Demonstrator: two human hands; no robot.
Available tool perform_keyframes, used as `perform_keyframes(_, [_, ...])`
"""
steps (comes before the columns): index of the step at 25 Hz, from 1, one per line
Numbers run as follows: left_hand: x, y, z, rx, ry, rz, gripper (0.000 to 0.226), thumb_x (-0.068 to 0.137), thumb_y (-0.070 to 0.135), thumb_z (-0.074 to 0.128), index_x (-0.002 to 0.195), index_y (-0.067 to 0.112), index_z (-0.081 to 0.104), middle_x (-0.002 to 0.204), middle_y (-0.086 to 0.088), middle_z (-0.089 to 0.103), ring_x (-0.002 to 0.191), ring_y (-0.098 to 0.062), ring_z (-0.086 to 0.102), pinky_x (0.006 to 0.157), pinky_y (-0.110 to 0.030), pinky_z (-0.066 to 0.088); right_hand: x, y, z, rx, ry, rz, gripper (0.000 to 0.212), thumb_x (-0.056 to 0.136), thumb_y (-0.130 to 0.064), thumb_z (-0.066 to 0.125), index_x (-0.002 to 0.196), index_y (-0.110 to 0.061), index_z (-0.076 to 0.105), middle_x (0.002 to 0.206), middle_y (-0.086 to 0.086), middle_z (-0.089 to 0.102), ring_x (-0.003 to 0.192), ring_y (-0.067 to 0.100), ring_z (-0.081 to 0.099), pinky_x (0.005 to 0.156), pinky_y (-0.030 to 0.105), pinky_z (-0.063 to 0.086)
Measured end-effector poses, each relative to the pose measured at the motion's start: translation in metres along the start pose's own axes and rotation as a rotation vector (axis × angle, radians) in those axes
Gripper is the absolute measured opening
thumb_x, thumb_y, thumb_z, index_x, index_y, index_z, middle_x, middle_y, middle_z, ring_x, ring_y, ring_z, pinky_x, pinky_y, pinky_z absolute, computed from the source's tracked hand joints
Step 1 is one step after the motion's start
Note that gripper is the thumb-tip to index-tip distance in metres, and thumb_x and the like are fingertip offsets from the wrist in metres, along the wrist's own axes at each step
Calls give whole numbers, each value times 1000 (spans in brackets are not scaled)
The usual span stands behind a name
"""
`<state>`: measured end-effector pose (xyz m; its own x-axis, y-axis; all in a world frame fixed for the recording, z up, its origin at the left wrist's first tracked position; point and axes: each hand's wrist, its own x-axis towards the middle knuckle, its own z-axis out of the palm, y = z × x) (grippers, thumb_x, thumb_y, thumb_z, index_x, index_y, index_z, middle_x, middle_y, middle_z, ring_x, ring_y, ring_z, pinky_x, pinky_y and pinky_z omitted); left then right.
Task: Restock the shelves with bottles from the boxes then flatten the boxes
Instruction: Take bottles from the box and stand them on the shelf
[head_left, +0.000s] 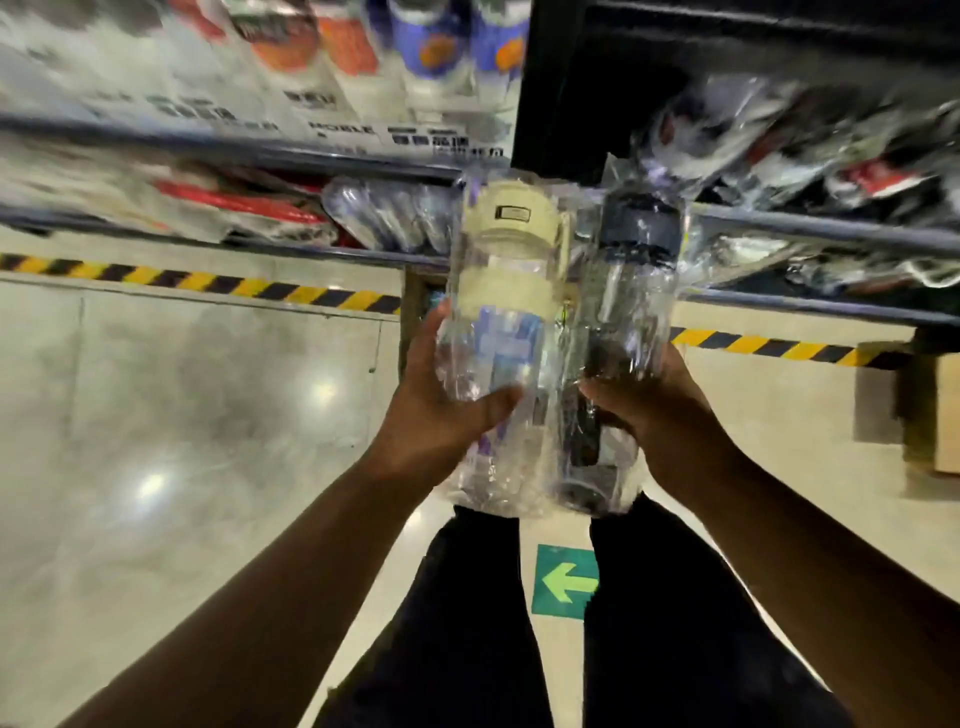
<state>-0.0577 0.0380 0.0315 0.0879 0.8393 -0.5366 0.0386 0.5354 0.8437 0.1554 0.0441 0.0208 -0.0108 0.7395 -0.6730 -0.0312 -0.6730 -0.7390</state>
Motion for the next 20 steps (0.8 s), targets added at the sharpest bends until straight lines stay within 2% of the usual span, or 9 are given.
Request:
perform_keyframes(1, [-22, 29, -1, 25, -13, 50, 79, 78, 1, 82, 137, 34, 40, 122, 19, 62, 112, -2, 64, 83, -19, 54, -31, -22, -2, 13, -13, -37, 72, 62, -19, 87, 126, -20, 54, 106, -2, 74, 100, 16, 70, 88, 34, 56])
perform_keyframes(3, [-64, 78, 2, 51, -43, 153, 89, 73, 16, 85, 146, 31, 36, 133, 10, 58, 124, -10, 58, 96, -32, 53, -92, -65, -5, -15, -26, -118, 63, 71, -5, 83, 124, -20, 53, 100, -8, 75, 94, 9, 70, 79, 21, 55])
perform_keyframes(7, [-121, 143, 39, 169, -34, 223, 97, 66, 42, 86, 145, 51, 30, 143, 13, 49, 131, -11, 52, 104, -42, 50, -172, -114, -34, -22, -11, -260, 62, 73, 6, 76, 125, -18, 52, 98, -5, 73, 94, 10, 69, 81, 23, 53])
perform_keyframes(9, [-141, 160, 73, 196, -77, 241, 97, 66, 47, 87, 146, 49, 34, 140, 7, 53, 128, -15, 55, 100, -46, 52, -205, -127, -66, -26, 2, -299, 64, 75, 7, 75, 126, -22, 52, 105, -3, 73, 100, 13, 69, 82, 22, 54])
perform_keyframes(11, [-155, 174, 118, 183, -137, 275, 85, 70, 35, 90, 139, 47, 42, 125, 10, 64, 111, -8, 66, 81, -36, 59, -235, -137, -106, -30, 21, -351, 64, 74, 2, 78, 125, -26, 51, 107, -4, 73, 102, 12, 69, 82, 22, 55])
perform_keyframes(13, [-167, 184, 163, 140, -171, 283, 71, 73, 24, 87, 126, 49, 47, 109, 14, 70, 93, -1, 70, 63, -21, 56, -256, -141, -148, -22, 49, -387, 64, 74, 0, 78, 123, -31, 50, 106, -12, 73, 99, 4, 69, 79, 16, 53])
perform_keyframes(15, [-182, 191, 220, 116, -197, 298, 69, 73, 23, 87, 123, 47, 46, 103, 25, 69, 91, 10, 67, 64, -12, 52, -283, -143, -200, -17, 93, -429, 62, 76, 0, 78, 121, -33, 50, 105, -16, 72, 97, 1, 69, 77, 13, 52])
perform_keyframes(17, [-194, 199, 275, 117, -253, 311, 80, 69, 34, 89, 130, 50, 40, 107, 38, 63, 99, 19, 61, 71, -7, 50, -305, -141, -253, -20, 127, -455, 63, 76, -4, 79, 122, -35, 50, 108, -15, 72, 101, 3, 68, 82, 18, 51])
perform_keyframes(20, [-205, 214, 346, 125, -325, 314, 111, 50, 68, 88, 142, 45, 32, 133, 28, 54, 109, 7, 63, 76, -19, 55, -331, -145, -322, -36, 183, -502, 63, 76, -10, 82, 120, -40, 48, 111, -17, 71, 103, 3, 68, 86, 22, 50])
